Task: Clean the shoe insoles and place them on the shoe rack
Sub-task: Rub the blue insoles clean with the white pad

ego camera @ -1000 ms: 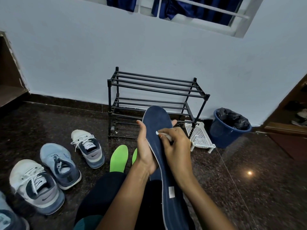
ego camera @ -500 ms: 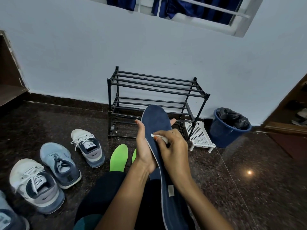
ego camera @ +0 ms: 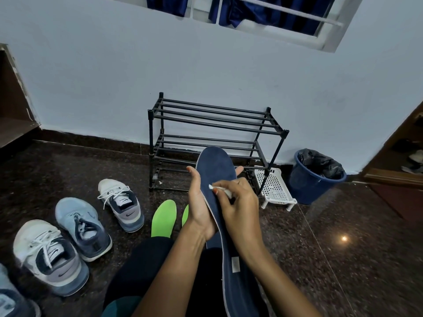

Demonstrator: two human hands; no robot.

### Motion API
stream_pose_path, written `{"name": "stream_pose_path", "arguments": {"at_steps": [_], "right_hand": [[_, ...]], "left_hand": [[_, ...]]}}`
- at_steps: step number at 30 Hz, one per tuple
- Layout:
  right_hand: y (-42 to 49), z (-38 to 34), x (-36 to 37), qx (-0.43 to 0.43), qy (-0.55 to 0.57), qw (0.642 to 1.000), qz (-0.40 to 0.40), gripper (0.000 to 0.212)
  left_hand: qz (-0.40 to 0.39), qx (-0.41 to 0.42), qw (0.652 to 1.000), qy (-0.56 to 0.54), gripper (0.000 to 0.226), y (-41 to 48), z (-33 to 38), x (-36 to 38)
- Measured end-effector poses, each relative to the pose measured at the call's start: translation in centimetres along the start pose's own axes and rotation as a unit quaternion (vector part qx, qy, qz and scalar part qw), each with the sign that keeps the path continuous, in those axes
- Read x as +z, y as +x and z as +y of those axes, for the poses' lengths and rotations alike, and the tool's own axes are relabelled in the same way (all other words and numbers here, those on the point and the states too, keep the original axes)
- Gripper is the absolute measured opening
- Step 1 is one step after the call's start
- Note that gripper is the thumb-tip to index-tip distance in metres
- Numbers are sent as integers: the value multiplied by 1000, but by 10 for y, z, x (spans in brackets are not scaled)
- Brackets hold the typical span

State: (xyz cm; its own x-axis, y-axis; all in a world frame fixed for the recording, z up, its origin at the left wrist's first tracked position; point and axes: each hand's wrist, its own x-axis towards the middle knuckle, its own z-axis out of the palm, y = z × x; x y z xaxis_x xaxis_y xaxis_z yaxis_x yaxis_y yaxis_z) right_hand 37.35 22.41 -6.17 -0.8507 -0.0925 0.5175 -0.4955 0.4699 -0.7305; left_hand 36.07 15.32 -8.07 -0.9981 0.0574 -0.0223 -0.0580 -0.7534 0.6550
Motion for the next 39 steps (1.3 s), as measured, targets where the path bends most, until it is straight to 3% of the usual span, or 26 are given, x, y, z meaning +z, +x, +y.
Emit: {"name": "stream_pose_path", "arguments": {"at_steps": [8,14,21,30,35,39], "right_hand": [[-20,-2,-3,2,23,999,-32,19],[-4,4,-2,-7,-11,1000,-1,16],[-23,-3,-5,17,39,997,-57,18],[-5,8,-7,1,-11,1000,5,16],[-24,3,-6,6,24,999,-46,17],[-24,6,-5,-8,-3,999,-36,15]], "left_hand": [[33,20,999,-15,85,2,-1,-3],[4,11,1000,10,98,-1,2,0],[34,26,998,-44,86,0,2,-1],[12,13,1000,-11,93,0,1,1],[31,15,998,-43,90,2,1,-4],[31,22,999,-25,91,4,0,-4]]}}
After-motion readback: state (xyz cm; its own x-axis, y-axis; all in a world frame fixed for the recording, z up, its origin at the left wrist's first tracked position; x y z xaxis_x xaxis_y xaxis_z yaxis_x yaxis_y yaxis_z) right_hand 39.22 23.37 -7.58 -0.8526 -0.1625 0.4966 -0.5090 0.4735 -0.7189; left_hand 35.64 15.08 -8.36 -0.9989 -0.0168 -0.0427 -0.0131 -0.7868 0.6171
